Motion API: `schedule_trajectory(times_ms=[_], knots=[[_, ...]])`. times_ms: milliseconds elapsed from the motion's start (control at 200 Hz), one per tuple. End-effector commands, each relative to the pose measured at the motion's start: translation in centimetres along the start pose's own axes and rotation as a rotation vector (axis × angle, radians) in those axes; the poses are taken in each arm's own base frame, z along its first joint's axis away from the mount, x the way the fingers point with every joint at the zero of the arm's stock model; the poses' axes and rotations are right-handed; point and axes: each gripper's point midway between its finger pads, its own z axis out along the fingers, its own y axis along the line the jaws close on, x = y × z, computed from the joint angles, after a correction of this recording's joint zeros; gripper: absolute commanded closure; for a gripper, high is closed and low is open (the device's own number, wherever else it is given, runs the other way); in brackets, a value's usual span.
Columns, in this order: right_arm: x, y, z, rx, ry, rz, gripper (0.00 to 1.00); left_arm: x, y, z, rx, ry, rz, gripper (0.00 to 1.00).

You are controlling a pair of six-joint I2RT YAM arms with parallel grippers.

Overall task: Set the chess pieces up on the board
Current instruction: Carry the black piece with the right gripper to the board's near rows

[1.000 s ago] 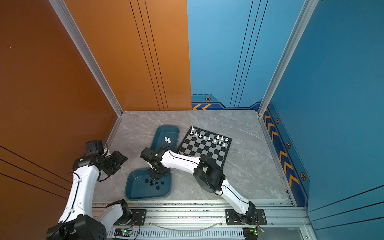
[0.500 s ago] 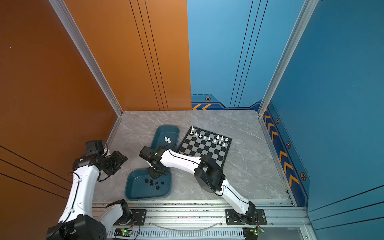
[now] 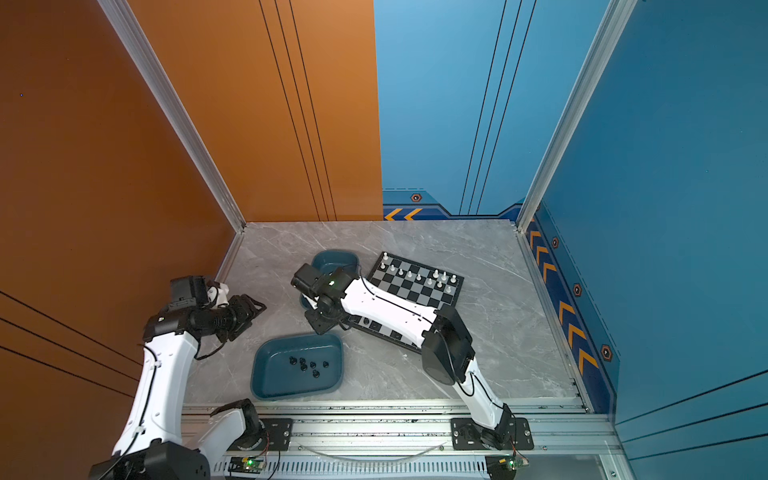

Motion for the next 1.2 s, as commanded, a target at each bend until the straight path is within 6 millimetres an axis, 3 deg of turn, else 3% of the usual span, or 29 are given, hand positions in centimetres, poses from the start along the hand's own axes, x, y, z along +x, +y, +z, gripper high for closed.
schedule_trajectory(times_ms=[0,190,210,536,841,1197], knots=[[1.3,-2.4,-2.8,0.066,0.003,0.004,0.86,0.3,-2.6,-0.8,0.107,0.017,0.082,0.36],[3.9,-6.0,-3.8,0.127,0.019,0.048,0.86,2.1,-5.9,-0.7,0.194,0.052,0.189,0.34],[4.8,-6.5,-3.3,0.136,0.043,0.052,0.86,2.5,-6.4,-0.6,0.203,0.054,0.206,0.34],[8.5,-10.8,-1.1,0.182,0.064,0.122,0.86,7.8,-12.8,0.1,0.355,0.137,0.431,0.28],[9.3,-13.6,0.1,0.224,0.072,0.158,0.86,7.8,-13.7,0.7,0.34,0.151,0.464,0.27],[9.8,-14.2,1.8,0.237,0.111,0.162,0.86,7.0,-13.9,1.1,0.322,0.136,0.471,0.27]])
